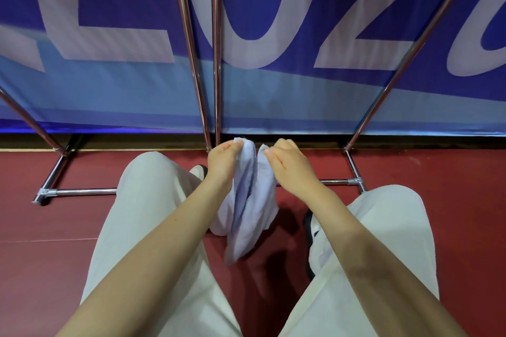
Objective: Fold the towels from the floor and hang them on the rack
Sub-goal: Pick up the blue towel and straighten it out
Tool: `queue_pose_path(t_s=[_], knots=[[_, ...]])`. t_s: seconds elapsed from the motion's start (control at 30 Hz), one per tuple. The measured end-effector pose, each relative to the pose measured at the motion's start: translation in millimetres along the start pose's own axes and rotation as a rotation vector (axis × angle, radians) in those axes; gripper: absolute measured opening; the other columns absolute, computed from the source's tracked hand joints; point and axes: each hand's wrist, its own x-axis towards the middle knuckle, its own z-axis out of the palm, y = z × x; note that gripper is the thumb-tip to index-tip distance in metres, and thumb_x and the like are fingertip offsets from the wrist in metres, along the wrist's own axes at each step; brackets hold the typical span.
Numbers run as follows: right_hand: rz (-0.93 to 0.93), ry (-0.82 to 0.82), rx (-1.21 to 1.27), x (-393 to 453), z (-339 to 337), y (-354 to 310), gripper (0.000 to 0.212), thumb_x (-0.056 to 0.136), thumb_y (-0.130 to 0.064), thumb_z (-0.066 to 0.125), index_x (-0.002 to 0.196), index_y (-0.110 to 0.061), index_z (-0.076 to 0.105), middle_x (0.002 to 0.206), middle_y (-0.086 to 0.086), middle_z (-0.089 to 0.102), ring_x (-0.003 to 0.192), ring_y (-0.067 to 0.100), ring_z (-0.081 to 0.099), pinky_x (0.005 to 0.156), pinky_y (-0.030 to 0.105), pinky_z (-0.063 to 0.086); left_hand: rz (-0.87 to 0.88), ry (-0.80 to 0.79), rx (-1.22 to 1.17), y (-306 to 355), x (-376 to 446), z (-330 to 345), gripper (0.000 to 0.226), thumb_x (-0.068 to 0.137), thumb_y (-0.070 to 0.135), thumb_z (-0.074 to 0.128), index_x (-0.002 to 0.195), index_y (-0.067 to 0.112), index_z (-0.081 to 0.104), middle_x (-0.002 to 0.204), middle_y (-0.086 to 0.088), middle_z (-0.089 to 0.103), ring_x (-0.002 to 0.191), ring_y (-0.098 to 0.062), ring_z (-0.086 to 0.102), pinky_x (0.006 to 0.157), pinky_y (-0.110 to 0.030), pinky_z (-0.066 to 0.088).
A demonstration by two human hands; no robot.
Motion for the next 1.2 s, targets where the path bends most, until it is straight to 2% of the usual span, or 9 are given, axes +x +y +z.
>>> queue_pose_path(t_s=[0.1,0.23,0.33,0.53,0.73,0.8,0.9,1.0,1.2], knots=[[0.043,0.037,0.093,0,-3,-3,0.044,0.099,-0.033,0.03,0.082,-0.003,0.058,0.089,0.0,0.053,0.088,0.018,0.045,0.077,0.032,0.037,0.013,-0.032,0.003,-1,-1,-1,0.016,0.092,0.021,0.059,0.086,0.014,0.072,0.091,-0.006,0.068,0.088,-0.019,0.062,0.092,-0.037,0.05],[0.112,-0.036,0.203,-1,-7,-10,0.035,0.103,-0.021,0.035,0.069,-0.019,0.041,0.074,-0.004,0.045,0.074,0.02,0.044,0.07,0.034,0.035,0.044,-0.077,0.014,-4,-4,-3,0.021,0.093,0.023,0.057,0.09,0.01,0.073,0.086,-0.004,0.067,0.08,-0.018,0.061,0.075,-0.032,0.049],[0.118,-0.088,0.268,1,-3,-13,0.032,0.102,-0.019,0.038,0.071,-0.016,0.045,0.074,-0.002,0.05,0.074,0.02,0.046,0.071,0.035,0.038,0.083,-0.122,0.024,-8,-7,-3,0.025,0.095,0.025,0.053,0.094,0.013,0.076,0.094,-0.007,0.074,0.092,-0.026,0.068,0.084,-0.037,0.052],[0.1,0.0,0.436,5,-3,-23,0.048,0.098,-0.012,0.048,0.06,-0.039,0.041,0.06,-0.019,0.046,0.062,-0.009,0.05,0.062,0.008,0.035,0.077,-0.162,-0.022,-5,-16,4,0.024,0.094,0.029,0.056,0.095,0.02,0.077,0.085,-0.002,0.073,0.087,-0.019,0.065,0.078,-0.034,0.05],[0.113,0.031,0.311,15,-3,-22,0.047,0.097,-0.019,0.051,0.055,-0.036,0.036,0.058,-0.015,0.039,0.058,0.002,0.04,0.06,0.018,0.029,-0.002,-0.213,-0.114,1,-19,11,0.031,0.083,0.033,0.062,0.099,0.009,0.074,0.097,-0.019,0.062,0.086,-0.027,0.054,0.076,-0.042,0.041],[0.11,0.029,0.272,16,-4,-21,0.04,0.097,-0.021,0.05,0.059,-0.035,0.047,0.066,-0.017,0.046,0.064,0.002,0.043,0.065,0.021,0.032,0.005,-0.24,-0.133,1,-19,12,0.03,0.087,0.029,0.06,0.098,0.004,0.073,0.1,-0.021,0.064,0.087,-0.026,0.058,0.079,-0.04,0.044],[0.096,0.018,0.158,18,-6,-18,0.025,0.098,-0.025,0.047,0.085,-0.02,0.067,0.086,-0.004,0.061,0.082,0.016,0.054,0.074,0.028,0.038,-0.002,-0.246,-0.128,2,-16,14,0.033,0.083,0.026,0.061,0.097,-0.003,0.069,0.098,-0.026,0.063,0.087,-0.027,0.059,0.08,-0.039,0.045],[0.076,0.016,0.028,19,-8,-16,0.029,0.099,-0.028,0.045,0.108,-0.013,0.067,0.106,0.004,0.067,0.096,0.024,0.059,0.077,0.031,0.042,0.006,-0.197,-0.092,5,-12,17,0.032,0.079,0.021,0.061,0.093,-0.007,0.066,0.089,-0.021,0.062,0.082,-0.026,0.056,0.076,-0.039,0.045],[0.091,0.047,-0.053,17,-10,-10,0.027,0.099,-0.027,0.043,0.094,-0.011,0.065,0.094,0.006,0.065,0.086,0.025,0.057,0.069,0.031,0.038,0.073,-0.278,-0.027,7,-14,19,0.032,0.084,0.025,0.061,0.096,-0.003,0.07,0.101,-0.03,0.066,0.086,-0.025,0.063,0.081,-0.037,0.049]])
